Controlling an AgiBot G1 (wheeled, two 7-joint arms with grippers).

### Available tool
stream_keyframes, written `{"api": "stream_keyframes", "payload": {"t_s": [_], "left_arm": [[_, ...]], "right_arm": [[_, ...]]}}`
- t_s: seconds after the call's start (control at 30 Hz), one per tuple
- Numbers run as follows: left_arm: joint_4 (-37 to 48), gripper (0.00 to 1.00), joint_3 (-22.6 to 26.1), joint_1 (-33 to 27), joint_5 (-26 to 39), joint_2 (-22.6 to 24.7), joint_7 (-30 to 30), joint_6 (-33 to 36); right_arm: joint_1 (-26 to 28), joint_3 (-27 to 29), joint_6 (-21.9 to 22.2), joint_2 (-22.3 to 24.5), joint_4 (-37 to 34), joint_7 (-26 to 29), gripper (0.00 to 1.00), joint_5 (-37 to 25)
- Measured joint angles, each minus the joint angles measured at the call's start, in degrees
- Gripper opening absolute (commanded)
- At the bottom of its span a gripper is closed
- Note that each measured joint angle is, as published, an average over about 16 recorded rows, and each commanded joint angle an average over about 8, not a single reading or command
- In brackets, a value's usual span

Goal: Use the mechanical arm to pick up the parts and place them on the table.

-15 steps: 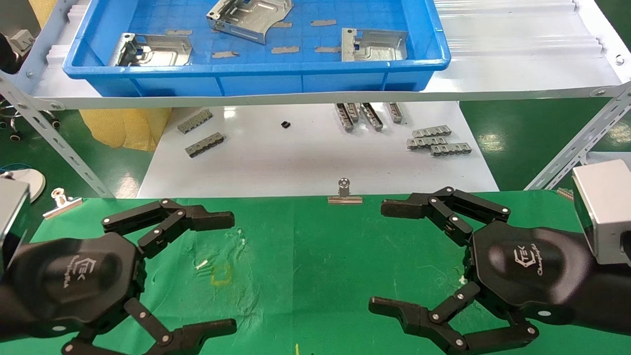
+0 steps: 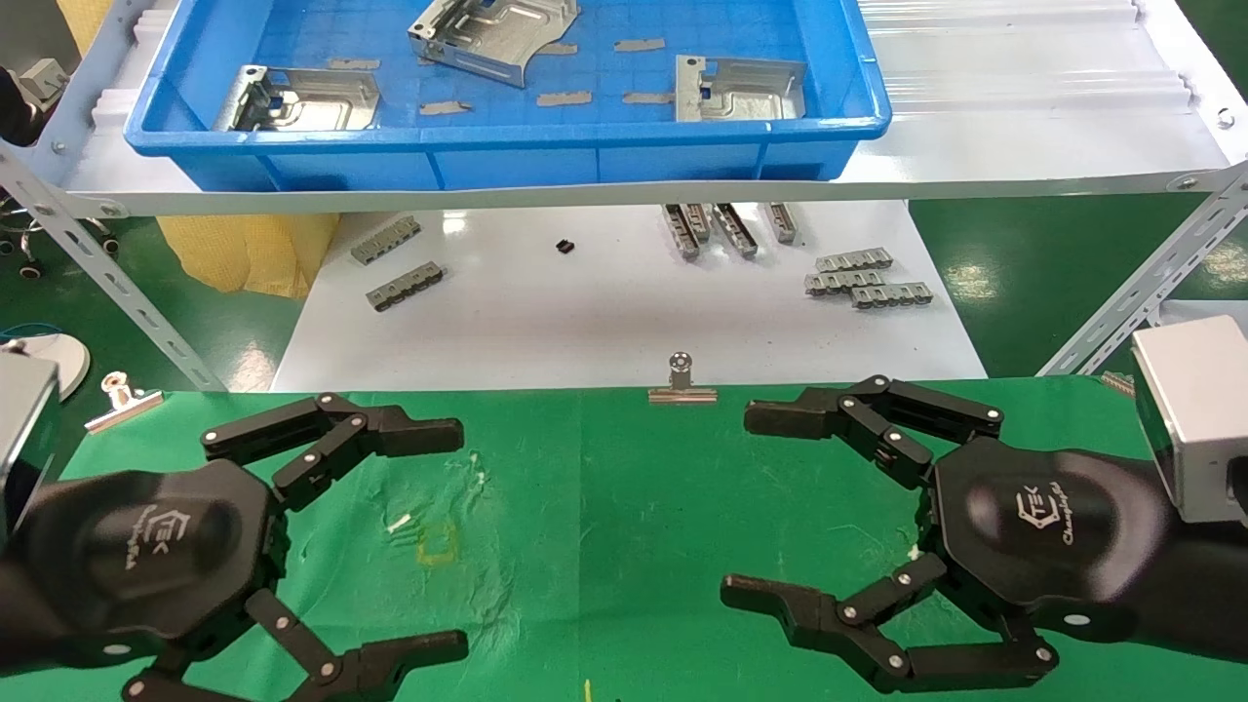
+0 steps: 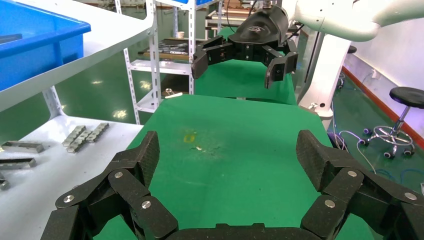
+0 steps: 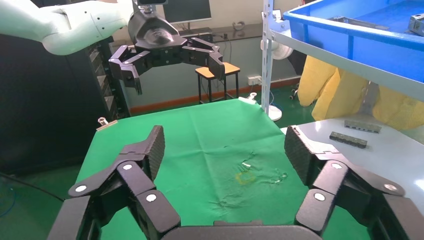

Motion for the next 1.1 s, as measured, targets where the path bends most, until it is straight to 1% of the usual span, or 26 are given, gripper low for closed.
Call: {"api": "stream_keyframes", "payload": {"t_s": [0.53, 0.7, 0.8, 0.9, 1.0, 1.1], "left_arm": [[-0.08, 1.00, -0.02, -0.13, 0.03, 0.00, 0.02, 0.00], [-0.12, 1.00, -0.02, -1.99, 0.81, 0.09, -0.42, -0.58], [0.60, 1.00, 0.18, -4.78, 2.04, 0.62, -0.97, -1.31], [2.47, 1.00, 0.89, -9.08, 4.40, 1.93, -1.69, -2.50], [6.06, 1.00, 2.17, -14.91, 8.03, 4.32, -2.50, -4.39], [11.83, 1.00, 4.04, -21.91, 12.72, 7.94, -3.14, -7.01]], "right_arm": [[0.00, 0.00, 0.00, 0.00, 0.00, 0.00, 0.00, 0.00], [0.00, 0.00, 0.00, 0.00, 0.00, 0.00, 0.00, 0.00], [0.00, 0.00, 0.00, 0.00, 0.00, 0.00, 0.00, 0.00], [0.00, 0.00, 0.00, 0.00, 0.00, 0.00, 0.00, 0.00], [0.00, 0.00, 0.00, 0.00, 0.00, 0.00, 0.00, 0.00], [0.00, 0.00, 0.00, 0.00, 0.00, 0.00, 0.00, 0.00]]}}
